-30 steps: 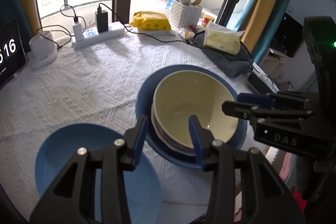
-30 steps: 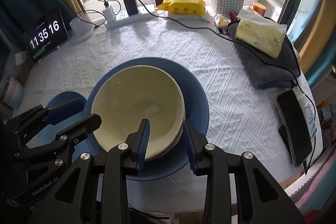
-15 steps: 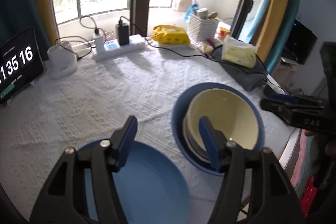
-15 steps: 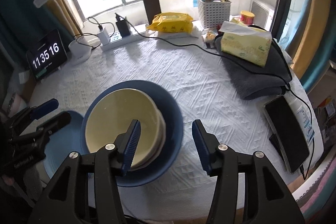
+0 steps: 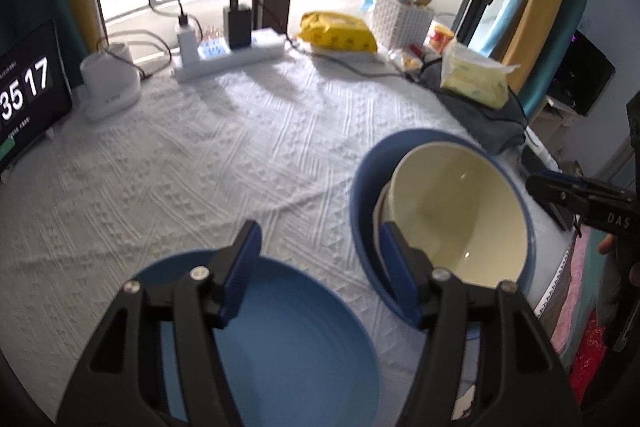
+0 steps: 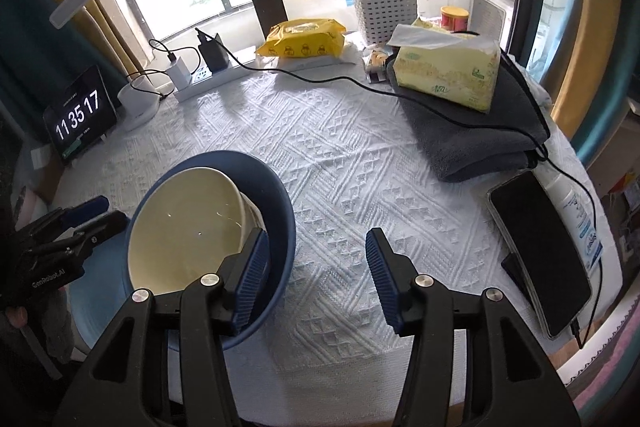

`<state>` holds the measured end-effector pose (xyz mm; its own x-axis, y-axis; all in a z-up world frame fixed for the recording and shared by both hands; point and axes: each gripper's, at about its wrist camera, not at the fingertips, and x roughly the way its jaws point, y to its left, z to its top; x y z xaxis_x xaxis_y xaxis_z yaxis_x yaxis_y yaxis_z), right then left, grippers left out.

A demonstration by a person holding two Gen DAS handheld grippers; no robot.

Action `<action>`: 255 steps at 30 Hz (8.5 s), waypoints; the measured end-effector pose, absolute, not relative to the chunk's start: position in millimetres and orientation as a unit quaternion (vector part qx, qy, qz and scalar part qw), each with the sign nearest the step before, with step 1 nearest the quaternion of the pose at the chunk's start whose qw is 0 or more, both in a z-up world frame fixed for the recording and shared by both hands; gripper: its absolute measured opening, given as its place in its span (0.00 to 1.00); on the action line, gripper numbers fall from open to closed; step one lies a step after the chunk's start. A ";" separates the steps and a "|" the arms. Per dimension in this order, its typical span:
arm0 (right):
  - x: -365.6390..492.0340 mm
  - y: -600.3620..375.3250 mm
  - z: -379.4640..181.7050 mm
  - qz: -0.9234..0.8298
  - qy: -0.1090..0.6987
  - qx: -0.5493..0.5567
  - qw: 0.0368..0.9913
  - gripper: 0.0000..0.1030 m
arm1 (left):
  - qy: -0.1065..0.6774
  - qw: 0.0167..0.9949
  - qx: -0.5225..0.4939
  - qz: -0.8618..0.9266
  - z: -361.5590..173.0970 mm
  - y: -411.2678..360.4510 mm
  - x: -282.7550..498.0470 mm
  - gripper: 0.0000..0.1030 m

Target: Organize plates and bowls

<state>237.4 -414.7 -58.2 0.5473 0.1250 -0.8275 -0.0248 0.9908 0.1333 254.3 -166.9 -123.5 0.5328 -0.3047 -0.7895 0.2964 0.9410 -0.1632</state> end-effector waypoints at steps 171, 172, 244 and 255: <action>226.3 -225.9 -100.8 0.132 0.531 0.090 0.832 0.11 | 0.432 0.897 -0.034 -0.087 -116.9 -25.5 168.1 0.16; 226.6 -226.3 -100.7 0.133 0.531 0.086 0.832 0.12 | 0.432 0.898 -0.033 -0.084 -116.9 -26.0 168.5 0.16; 109.2 -244.0 73.4 0.111 0.188 -0.058 0.974 0.58 | 0.140 0.988 -0.015 -0.060 41.2 -30.8 72.1 0.90; 101.4 -243.9 98.2 0.114 0.163 -0.048 0.979 0.58 | 0.107 0.993 -0.039 -0.043 61.4 -13.8 64.0 0.90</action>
